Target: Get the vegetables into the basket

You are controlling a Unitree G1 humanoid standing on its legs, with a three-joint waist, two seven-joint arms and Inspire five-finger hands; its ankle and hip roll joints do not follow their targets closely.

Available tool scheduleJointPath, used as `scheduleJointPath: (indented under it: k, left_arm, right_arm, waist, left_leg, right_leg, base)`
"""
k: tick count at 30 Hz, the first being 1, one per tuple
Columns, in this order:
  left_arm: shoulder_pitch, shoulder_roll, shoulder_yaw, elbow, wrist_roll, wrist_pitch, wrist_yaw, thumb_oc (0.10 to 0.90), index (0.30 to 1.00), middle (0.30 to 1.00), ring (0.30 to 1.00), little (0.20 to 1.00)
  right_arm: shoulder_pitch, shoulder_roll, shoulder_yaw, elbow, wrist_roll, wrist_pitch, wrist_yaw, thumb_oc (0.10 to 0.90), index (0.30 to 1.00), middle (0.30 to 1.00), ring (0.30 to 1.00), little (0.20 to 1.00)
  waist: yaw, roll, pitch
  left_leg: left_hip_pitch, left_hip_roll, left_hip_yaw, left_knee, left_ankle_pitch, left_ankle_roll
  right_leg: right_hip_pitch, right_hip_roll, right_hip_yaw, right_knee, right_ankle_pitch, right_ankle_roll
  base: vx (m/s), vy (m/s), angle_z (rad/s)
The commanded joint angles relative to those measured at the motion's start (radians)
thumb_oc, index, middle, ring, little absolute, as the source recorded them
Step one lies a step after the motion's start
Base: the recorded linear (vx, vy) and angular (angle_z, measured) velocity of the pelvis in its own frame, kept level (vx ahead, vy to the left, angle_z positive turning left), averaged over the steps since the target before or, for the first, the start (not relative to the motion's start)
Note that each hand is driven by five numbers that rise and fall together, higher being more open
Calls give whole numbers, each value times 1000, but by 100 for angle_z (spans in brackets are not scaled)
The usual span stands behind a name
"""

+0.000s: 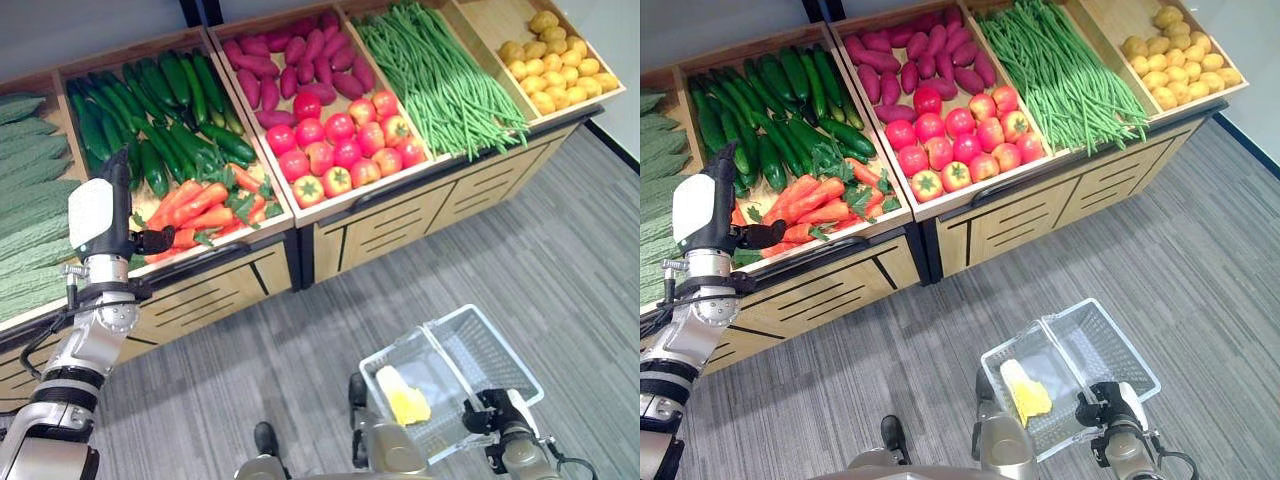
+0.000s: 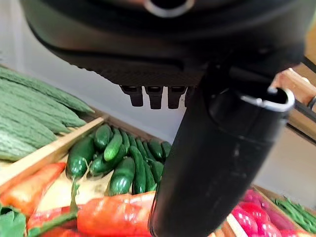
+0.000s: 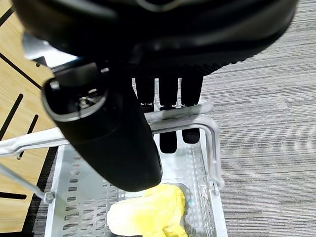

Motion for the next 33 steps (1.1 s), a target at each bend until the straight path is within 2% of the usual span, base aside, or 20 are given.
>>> scheduleJointPath:
  k: [1,13,20,32,33]
  left_arm:
    - [-162,77,6,30,-31,-27,33,900,1000,1000,1000,1000]
    - [-272,84,-71,105,-5,-3,67,900,1000,1000,1000,1000]
    - [-304,96,-82,128,-6,9,83,900,1000,1000,1000,1000]
    - [-374,101,-154,275,4,50,67,900,1000,1000,1000,1000]
    - [-375,101,-155,275,4,50,67,776,827,827,827,827]
  right_arm:
    - [-20,-52,36,0,-6,-32,-30,400,300,300,300,300]
    - [-65,-46,76,-11,-6,-34,-48,400,300,300,300,300]
    - [-79,-47,86,-2,-3,-35,-55,400,300,300,300,300]
    - [-99,-56,116,-22,-10,-37,-68,400,300,300,300,300]
    - [-99,-56,116,-21,-10,-37,-68,400,300,300,300,300]
  waist:
    - [-2,-42,-59]
    - [-5,-60,-26]
    - [-4,-60,-17]
    - [-9,-69,2]
    - [-8,-69,2]
  left_leg:
    - [-28,43,-60,1,4,-22]
    - [-68,58,-57,1,20,-29]
    - [-86,62,-57,1,26,-33]
    - [-114,71,-60,1,35,-37]
    - [-114,71,-60,1,35,-37]
  right_leg:
    - [-10,-98,79,13,13,144]
    - [-61,-85,92,17,26,141]
    - [-80,-79,95,17,28,140]
    - [-106,-68,100,19,27,137]
    - [-107,-68,100,19,27,137]
  base:
    - [9,-3,-4]
    - [-3,-4,-4]
    - [10,0,-3]
    - [8,-1,-2]
    - [0,0,0]
